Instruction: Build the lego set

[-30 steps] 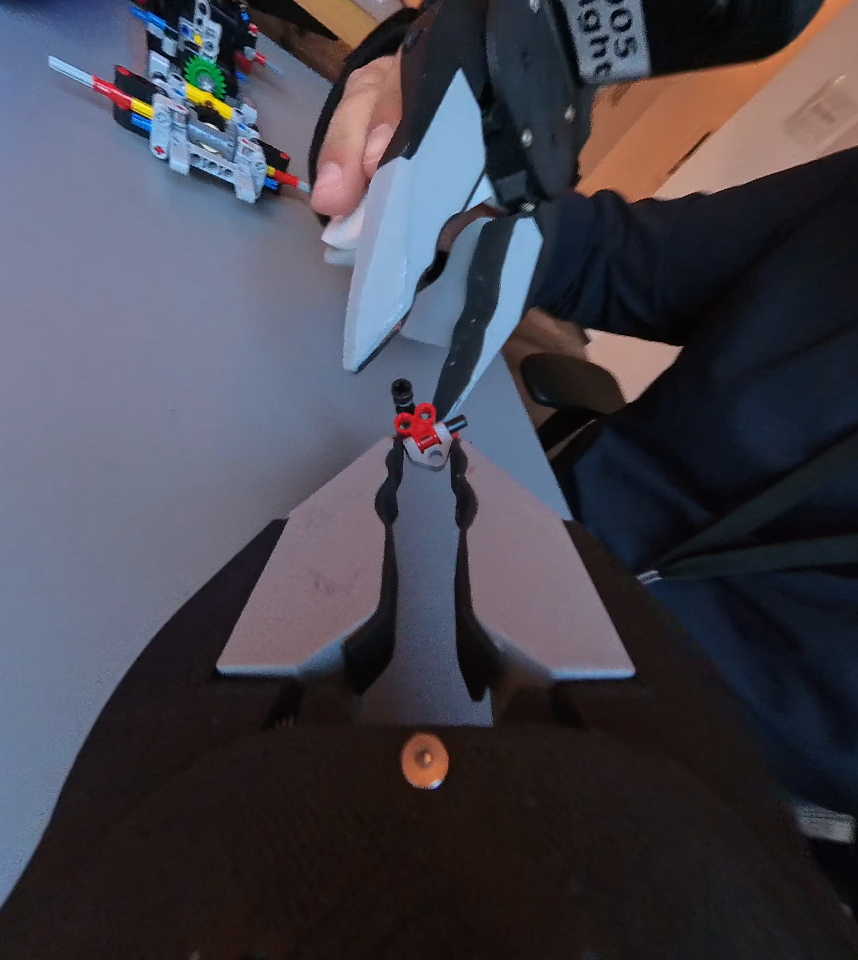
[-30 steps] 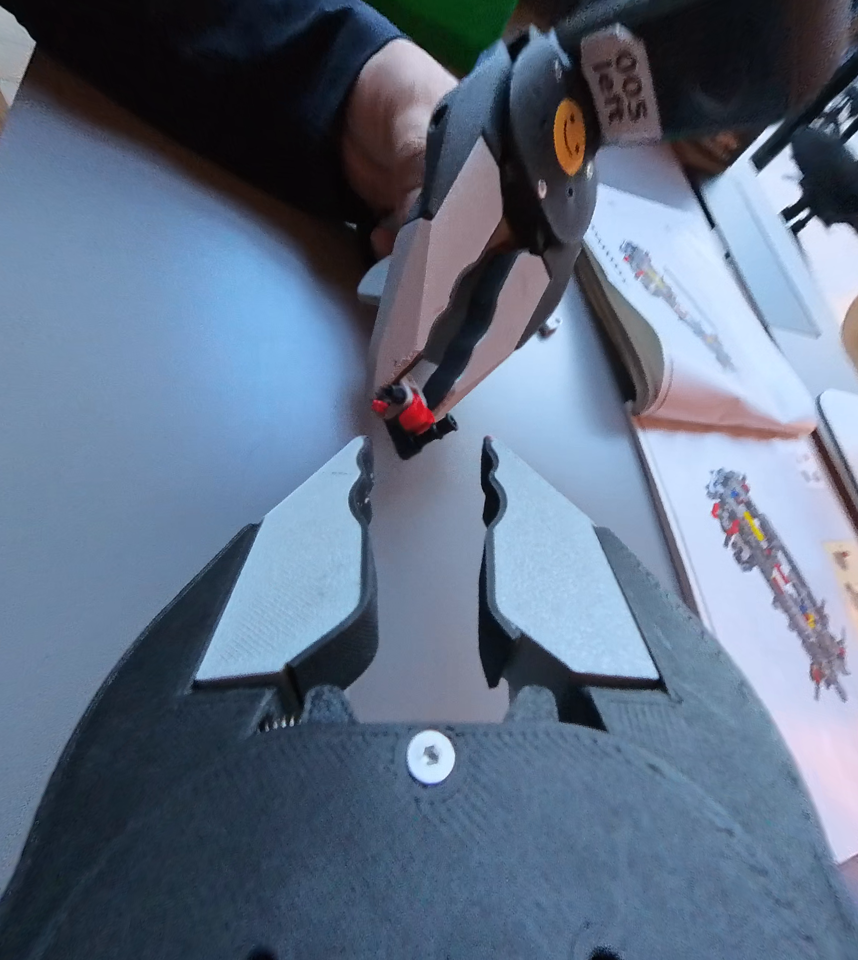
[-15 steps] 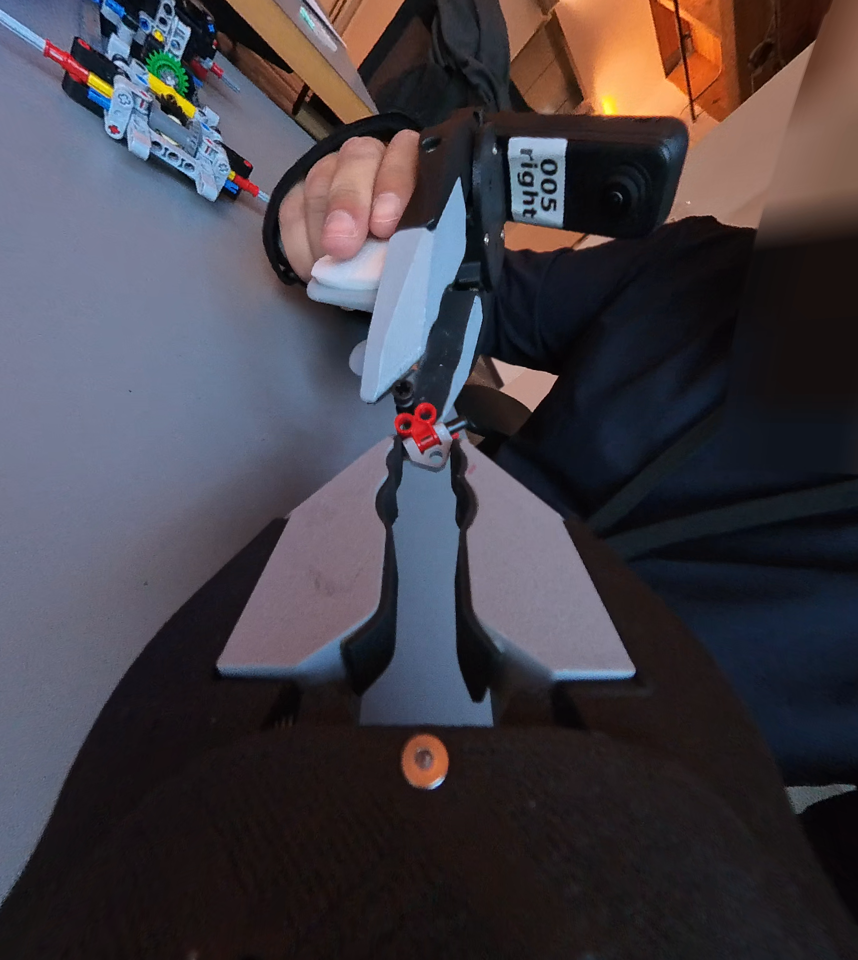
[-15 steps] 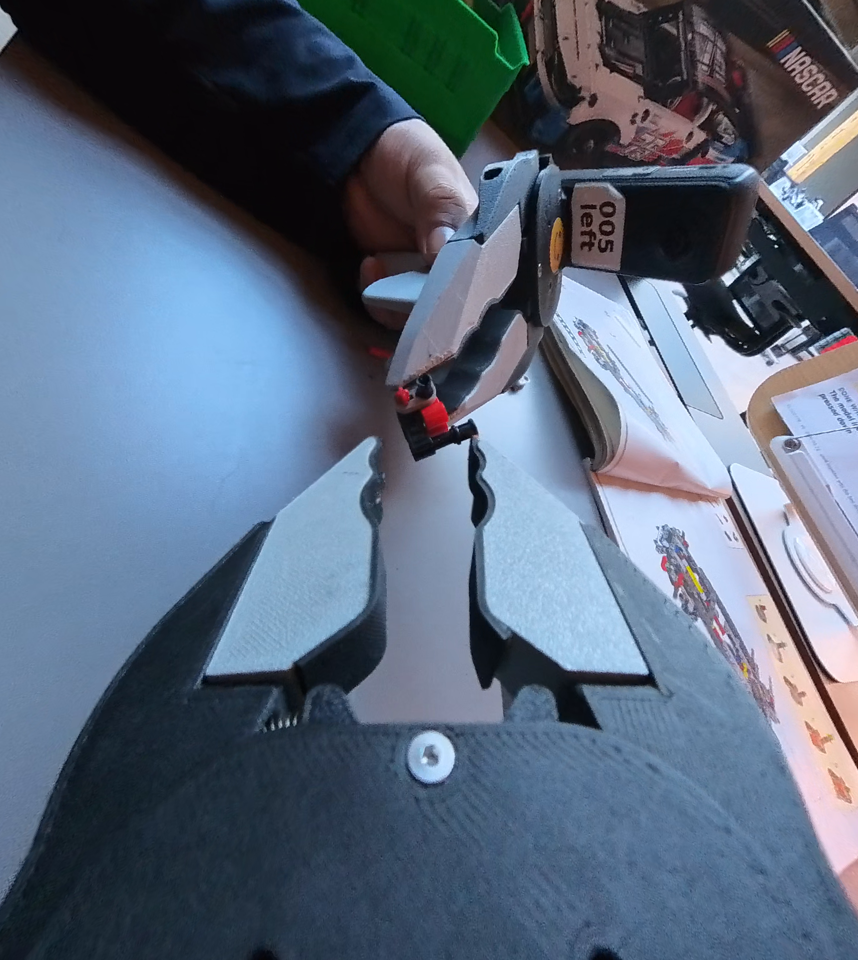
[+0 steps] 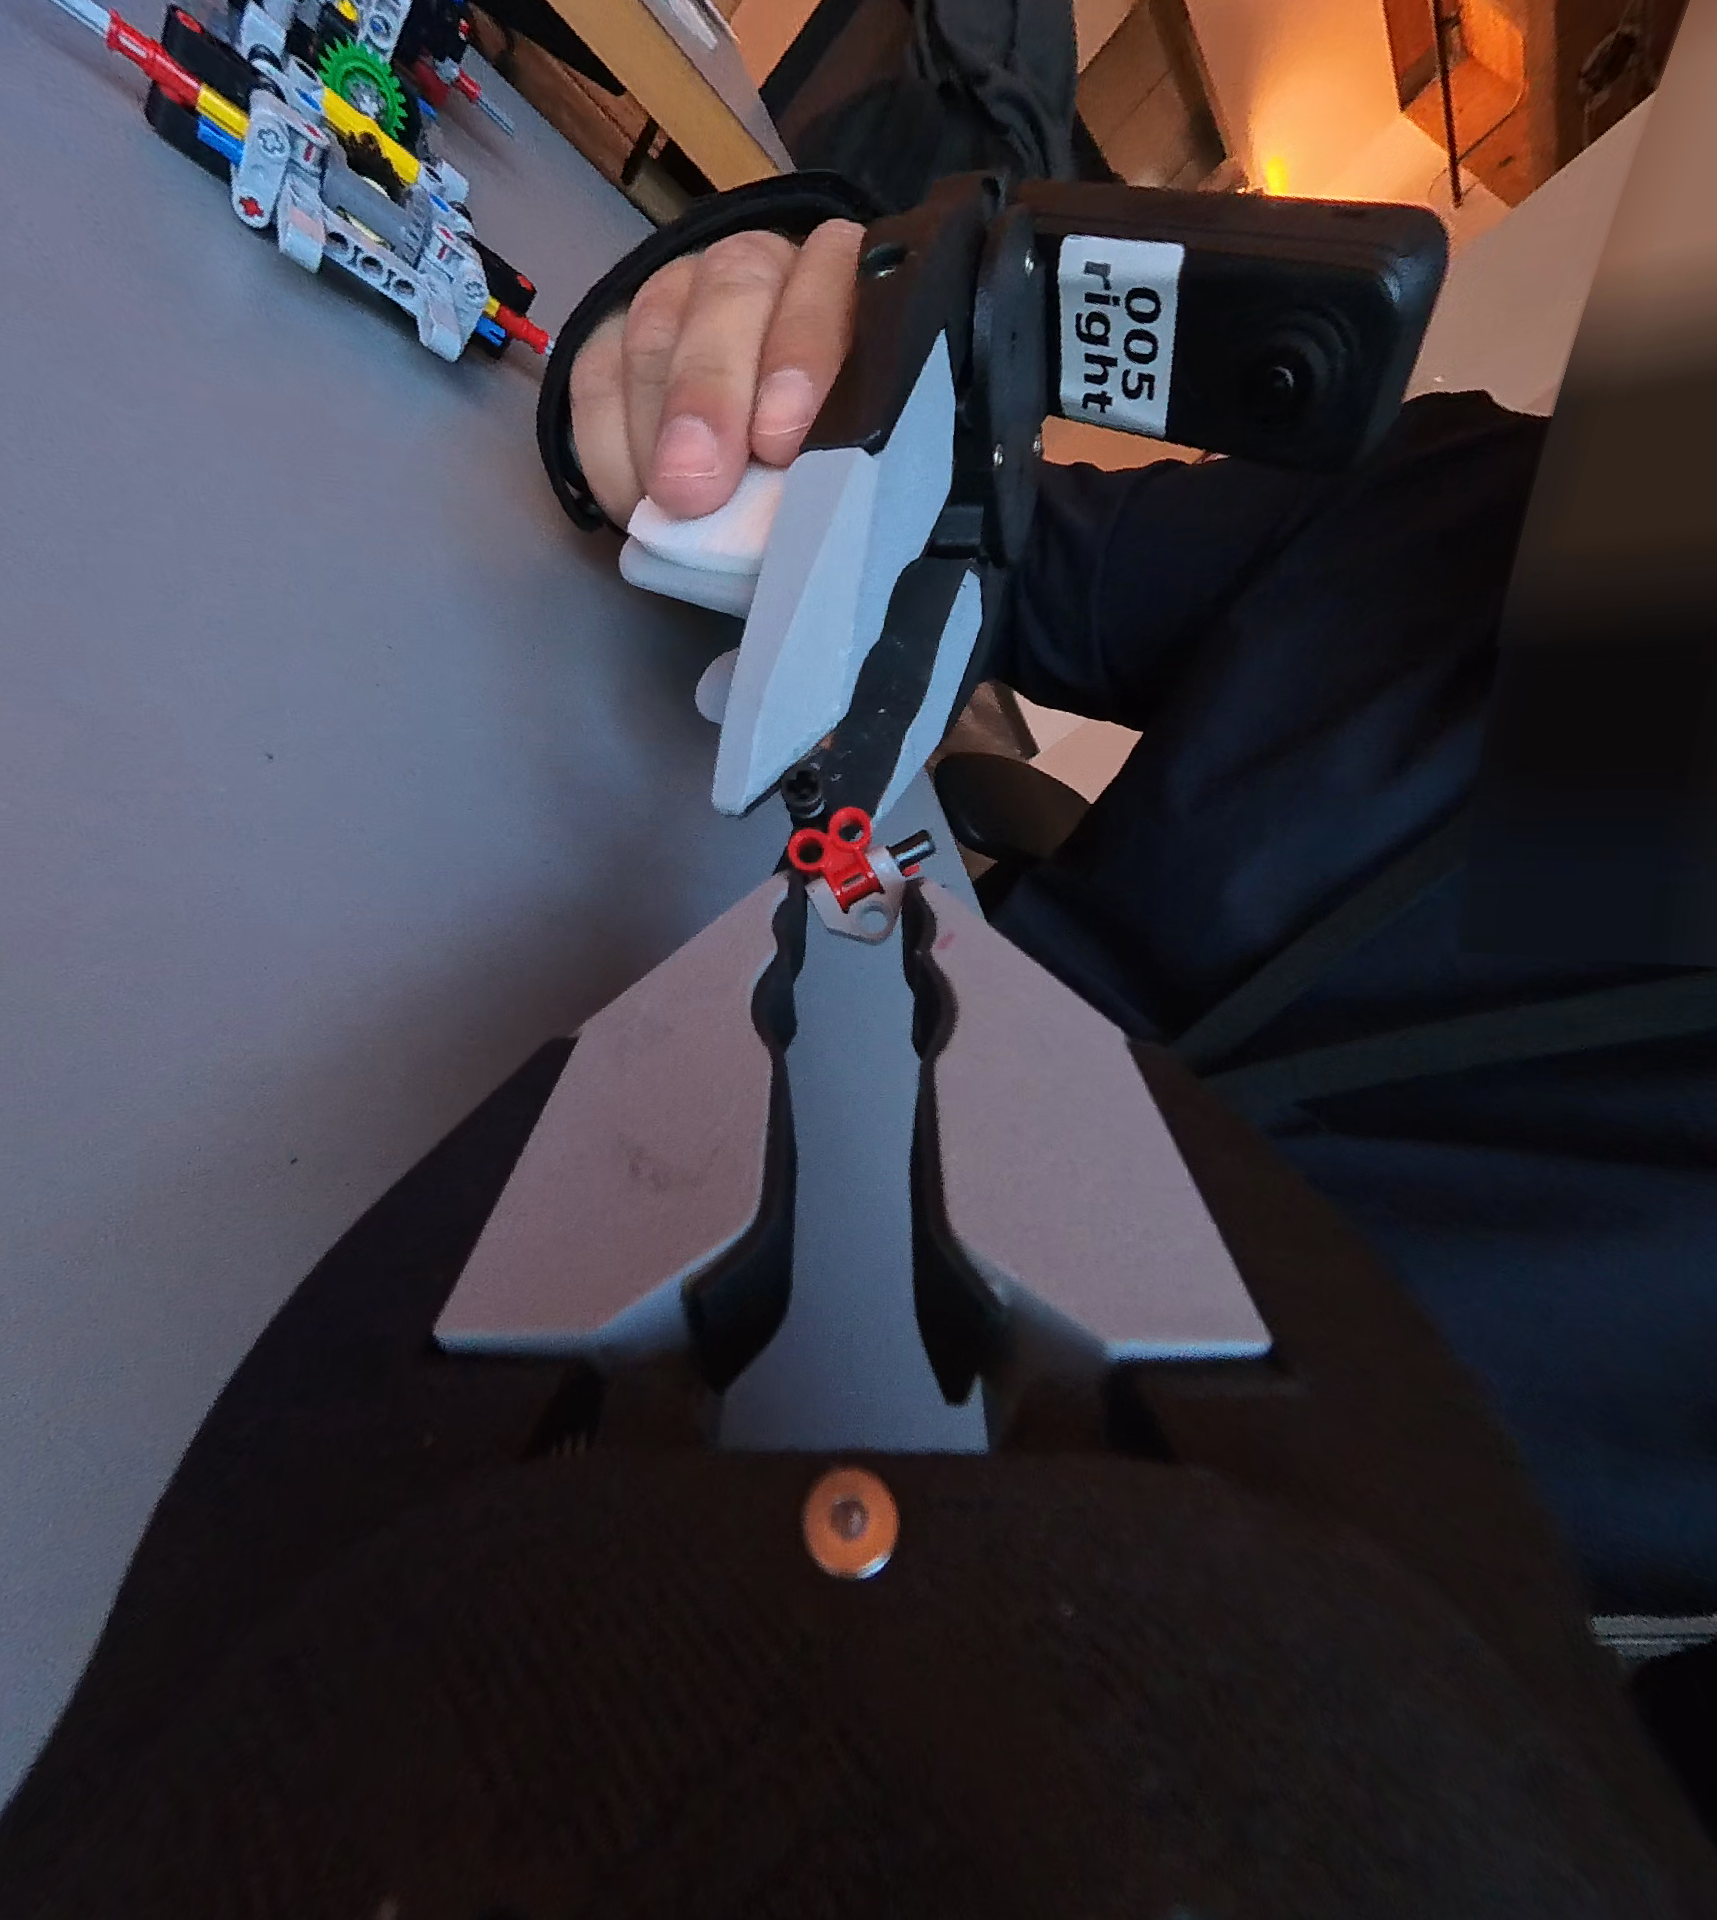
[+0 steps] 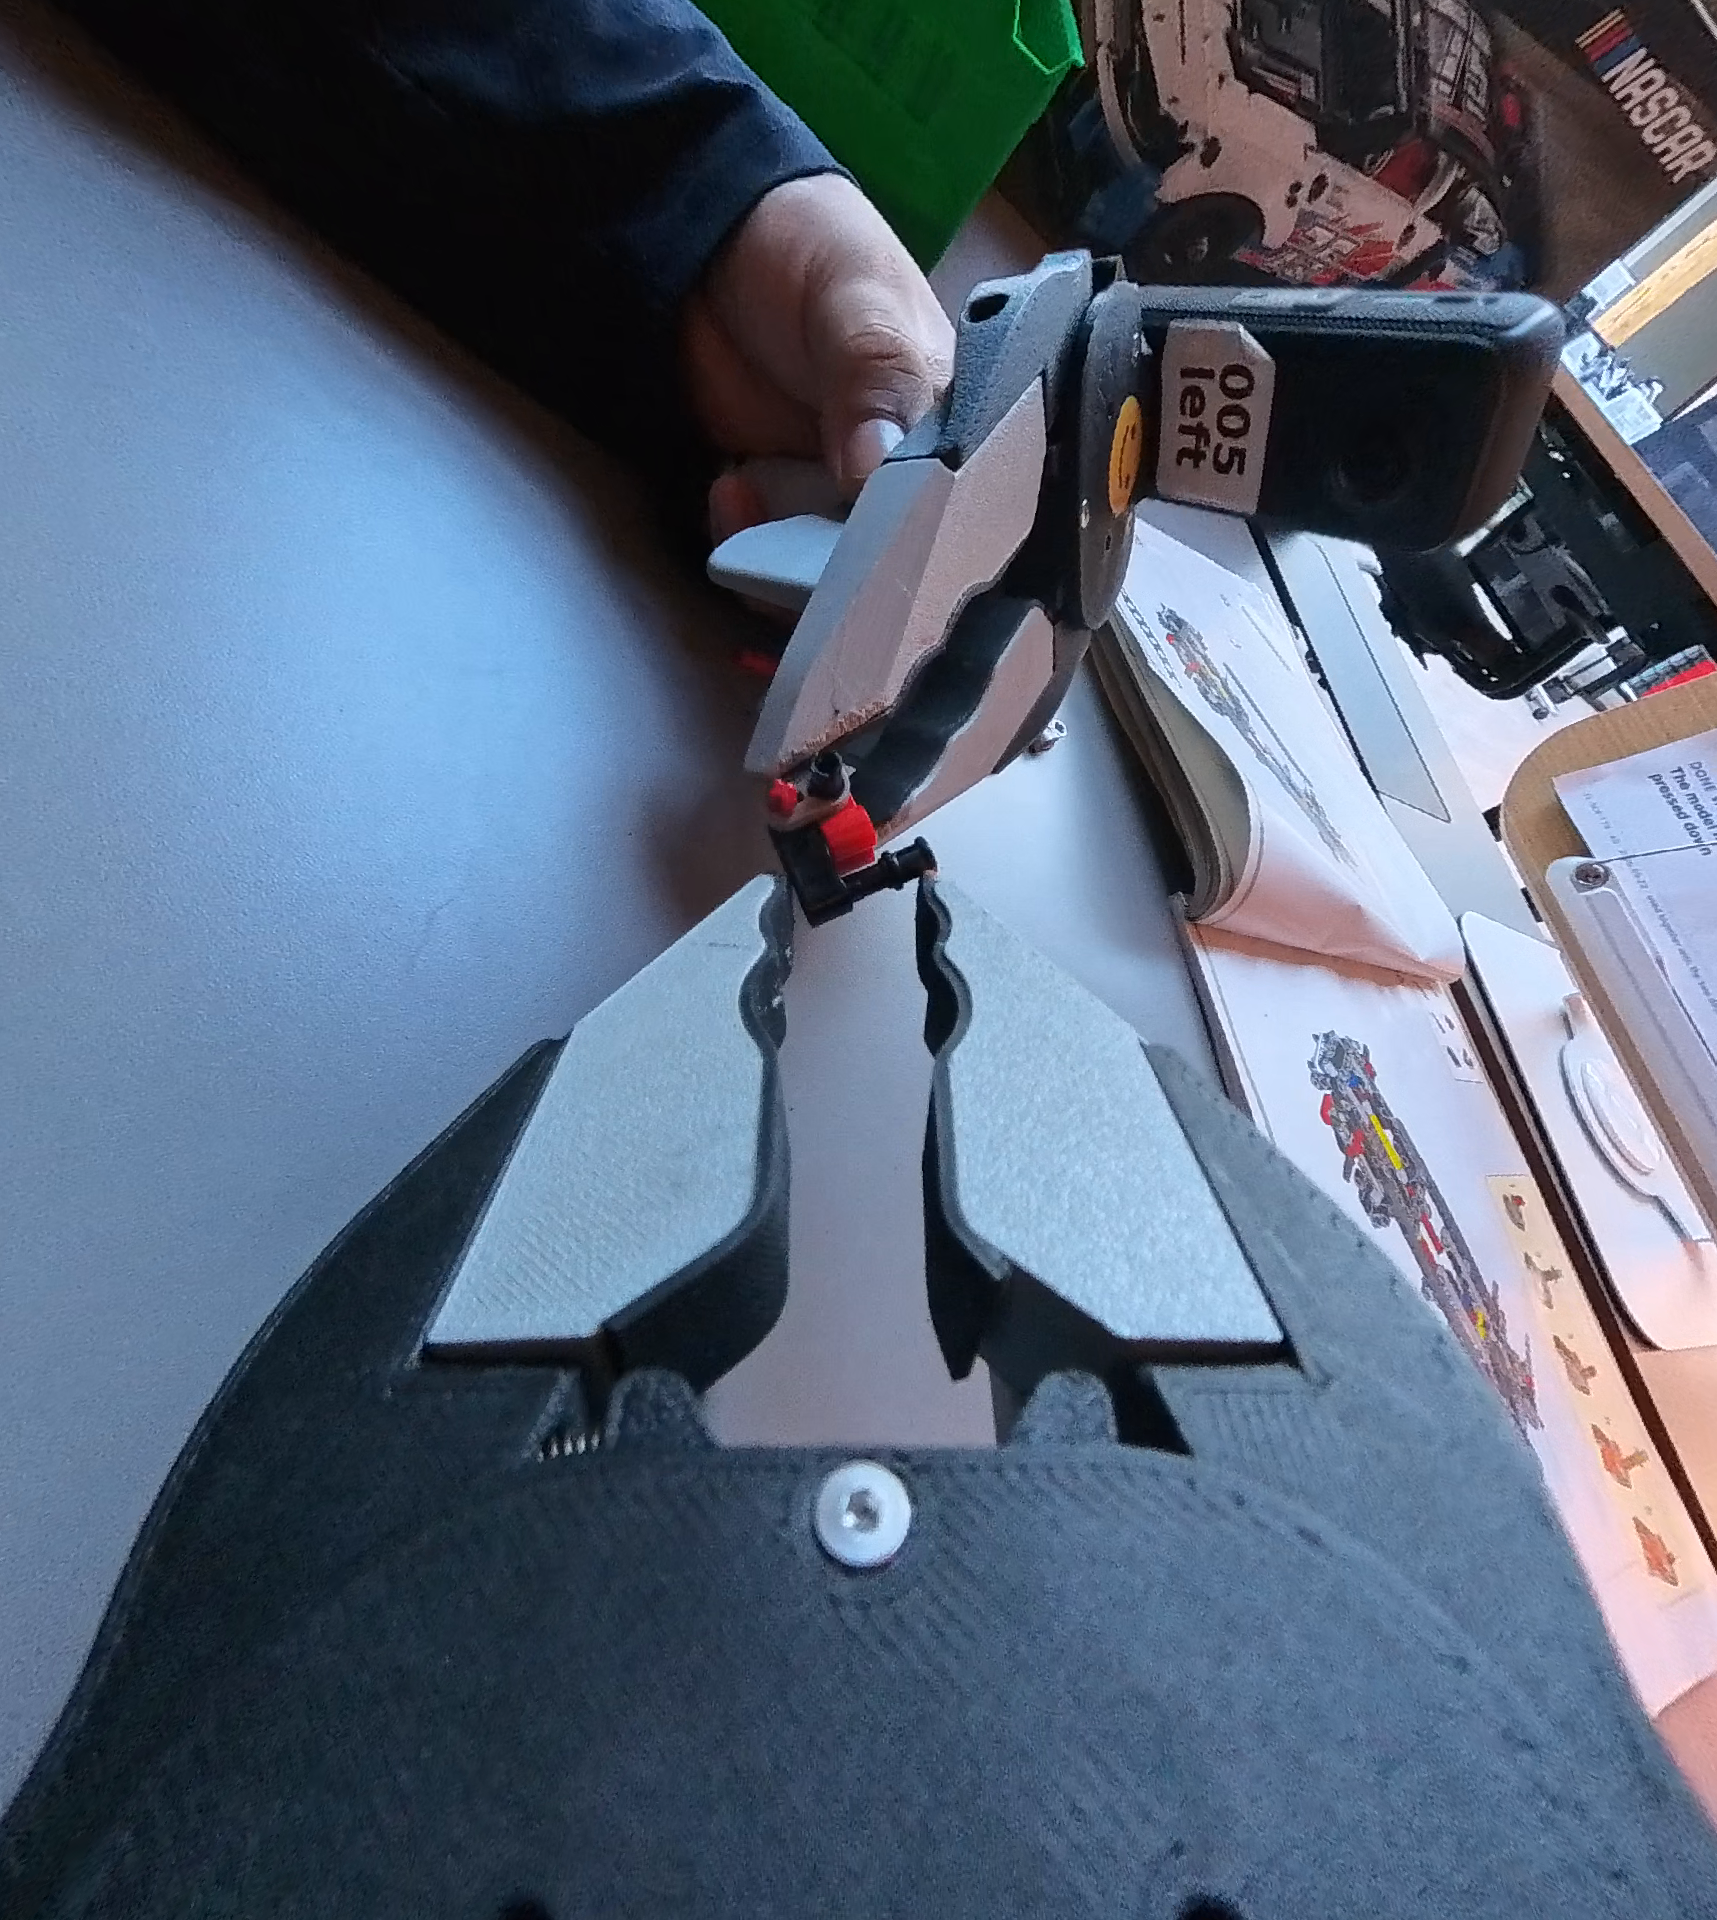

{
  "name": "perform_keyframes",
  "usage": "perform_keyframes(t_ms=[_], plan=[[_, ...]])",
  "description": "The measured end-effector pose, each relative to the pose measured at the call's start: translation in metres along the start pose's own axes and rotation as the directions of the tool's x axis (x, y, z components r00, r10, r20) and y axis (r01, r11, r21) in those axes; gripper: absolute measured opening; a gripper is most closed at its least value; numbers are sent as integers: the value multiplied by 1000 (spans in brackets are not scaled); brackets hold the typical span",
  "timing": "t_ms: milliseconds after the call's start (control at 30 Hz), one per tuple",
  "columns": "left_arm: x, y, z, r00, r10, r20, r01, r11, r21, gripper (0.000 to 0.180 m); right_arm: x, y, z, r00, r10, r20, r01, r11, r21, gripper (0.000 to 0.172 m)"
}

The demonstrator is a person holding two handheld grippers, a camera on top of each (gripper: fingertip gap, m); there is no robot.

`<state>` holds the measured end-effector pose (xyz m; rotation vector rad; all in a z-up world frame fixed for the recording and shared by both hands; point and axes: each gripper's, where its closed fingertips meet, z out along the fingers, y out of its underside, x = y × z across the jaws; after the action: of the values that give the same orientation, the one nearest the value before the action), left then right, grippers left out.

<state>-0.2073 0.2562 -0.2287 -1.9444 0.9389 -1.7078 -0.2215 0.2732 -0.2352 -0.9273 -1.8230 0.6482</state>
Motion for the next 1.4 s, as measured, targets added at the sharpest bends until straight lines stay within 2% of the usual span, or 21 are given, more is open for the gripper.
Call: perform_keyframes(t_ms=[533,933,1033,1400], plan=[[-3,3,3,998,25,55,-24,1000,-18,16,-3,5,1,1000,-15,5,15,1000,-27,19],[-3,-1,3,999,-20,37,20,1000,13,16,-1,5,0,999,37,18,-37,999,-15,16],[1,0,4,999,-40,-4,40,999,9,16,-1,1,-1,1000,16,8,-16,1000,8,21],[4,5,7,997,-73,-31,72,997,-19,16,-7,0,-1,999,-9,32,9,1000,4,22]])
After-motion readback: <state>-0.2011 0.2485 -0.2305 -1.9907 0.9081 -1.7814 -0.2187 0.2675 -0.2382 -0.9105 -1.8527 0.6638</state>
